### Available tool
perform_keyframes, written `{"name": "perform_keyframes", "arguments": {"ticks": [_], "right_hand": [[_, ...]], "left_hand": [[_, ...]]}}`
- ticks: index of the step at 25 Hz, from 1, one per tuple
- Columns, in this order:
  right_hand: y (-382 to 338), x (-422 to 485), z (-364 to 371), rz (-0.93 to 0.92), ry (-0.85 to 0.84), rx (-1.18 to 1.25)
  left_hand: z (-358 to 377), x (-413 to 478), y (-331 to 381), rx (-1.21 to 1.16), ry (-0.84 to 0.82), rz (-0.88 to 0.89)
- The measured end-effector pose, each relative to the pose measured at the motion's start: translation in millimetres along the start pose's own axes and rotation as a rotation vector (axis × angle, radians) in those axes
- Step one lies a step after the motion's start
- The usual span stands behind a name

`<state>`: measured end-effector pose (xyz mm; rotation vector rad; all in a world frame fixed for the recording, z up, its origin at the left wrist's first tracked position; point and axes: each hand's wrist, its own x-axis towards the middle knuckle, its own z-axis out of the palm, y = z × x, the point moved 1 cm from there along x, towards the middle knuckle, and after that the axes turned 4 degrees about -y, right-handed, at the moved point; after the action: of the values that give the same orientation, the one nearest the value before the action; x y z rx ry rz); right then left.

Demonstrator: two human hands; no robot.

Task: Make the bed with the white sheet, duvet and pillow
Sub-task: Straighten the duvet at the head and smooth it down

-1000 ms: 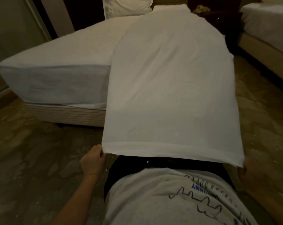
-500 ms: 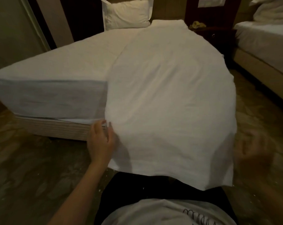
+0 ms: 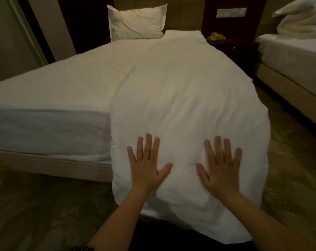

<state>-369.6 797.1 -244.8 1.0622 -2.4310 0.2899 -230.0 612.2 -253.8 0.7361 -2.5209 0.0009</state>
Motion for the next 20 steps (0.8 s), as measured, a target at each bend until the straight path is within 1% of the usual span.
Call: {"name": "perform_keyframes", "arguments": {"ticks": [2,4,7,9,10,11,13,15,17,20], "right_hand": [[-3,5,5,-0.005,-0.036,0.002],[0,3,3,-0.027,-0.027,0.021],[-3,1,-9,-0.040,0.082,0.082],[-19,23,-22,-0.063,0.169,0.145],[-26,39,-27,-0.079,0.179,0.156],[-29,55,-32,-0.091,0.170,0.143],[-13,78,-37,-0.095,0.139,0.075],[22,84,-37,-0.045,0.095,0.016],[53,80,-38,0.052,0.088,-0.026],[79,73,-46,0.197,0.109,0.006]], "left_hand": [[4,4,0,0.028,-0.051,0.005],[2,4,-3,0.016,-0.046,0.016],[-14,3,7,-0.055,0.086,0.050],[-35,24,30,-0.102,0.200,0.093],[-41,39,41,-0.111,0.230,0.126],[-44,54,49,-0.097,0.234,0.163],[-40,73,50,-0.030,0.188,0.190],[-30,79,38,0.029,0.127,0.153],[-24,79,27,0.071,0.116,0.100],[-26,75,6,0.089,0.108,-0.001]]}}
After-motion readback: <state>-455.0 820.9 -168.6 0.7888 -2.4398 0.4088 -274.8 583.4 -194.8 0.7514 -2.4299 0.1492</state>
